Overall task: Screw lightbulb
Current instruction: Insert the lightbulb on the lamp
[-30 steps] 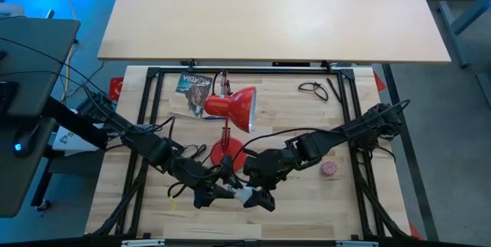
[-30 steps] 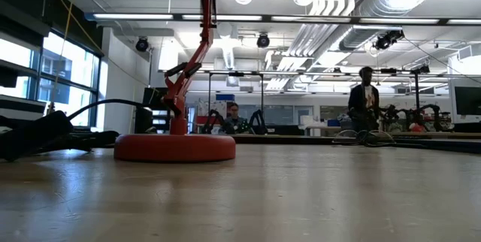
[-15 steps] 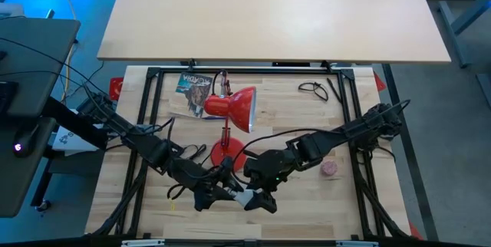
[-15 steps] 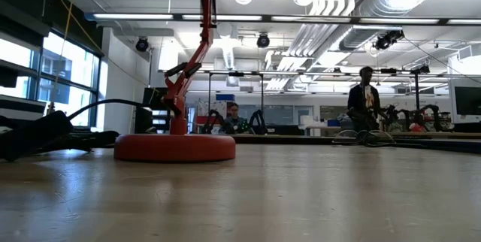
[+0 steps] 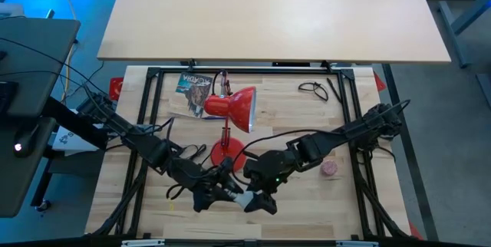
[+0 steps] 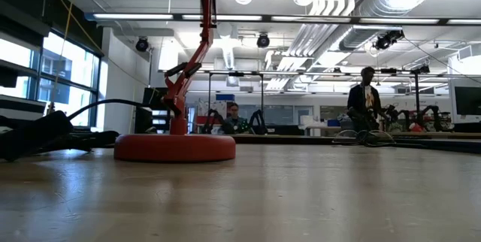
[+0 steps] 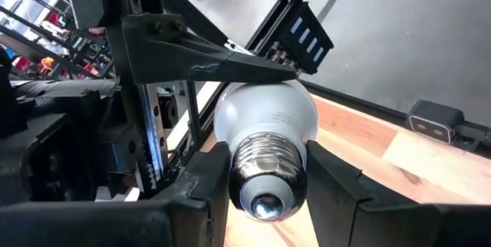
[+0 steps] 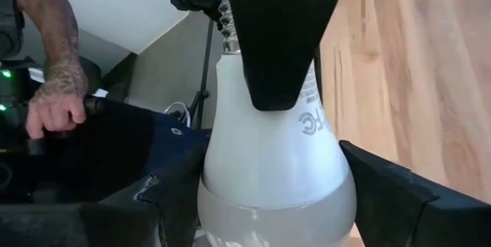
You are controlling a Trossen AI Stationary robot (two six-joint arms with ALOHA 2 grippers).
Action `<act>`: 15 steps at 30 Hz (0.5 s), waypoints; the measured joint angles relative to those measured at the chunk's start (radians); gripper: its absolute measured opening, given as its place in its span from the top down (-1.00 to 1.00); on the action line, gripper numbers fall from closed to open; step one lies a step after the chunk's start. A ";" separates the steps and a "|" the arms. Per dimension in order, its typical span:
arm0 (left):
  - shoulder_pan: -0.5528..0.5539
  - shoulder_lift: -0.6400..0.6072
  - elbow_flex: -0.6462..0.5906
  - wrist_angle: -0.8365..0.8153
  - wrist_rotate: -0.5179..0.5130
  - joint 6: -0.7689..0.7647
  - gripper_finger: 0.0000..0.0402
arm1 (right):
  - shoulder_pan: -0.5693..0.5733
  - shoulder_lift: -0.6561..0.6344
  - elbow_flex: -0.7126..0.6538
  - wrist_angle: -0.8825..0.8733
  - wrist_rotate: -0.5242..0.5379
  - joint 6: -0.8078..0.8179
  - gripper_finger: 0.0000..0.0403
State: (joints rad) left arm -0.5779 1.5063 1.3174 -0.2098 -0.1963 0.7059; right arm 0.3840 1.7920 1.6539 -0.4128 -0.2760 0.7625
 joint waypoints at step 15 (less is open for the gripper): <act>-0.001 0.000 0.001 0.001 0.000 -0.026 0.41 | -0.004 0.001 0.000 0.011 -0.056 -0.004 -0.29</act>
State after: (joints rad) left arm -0.5793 1.5063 1.3182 -0.2085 -0.1961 0.6800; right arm 0.3801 1.7927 1.6539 -0.4018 -0.3319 0.7586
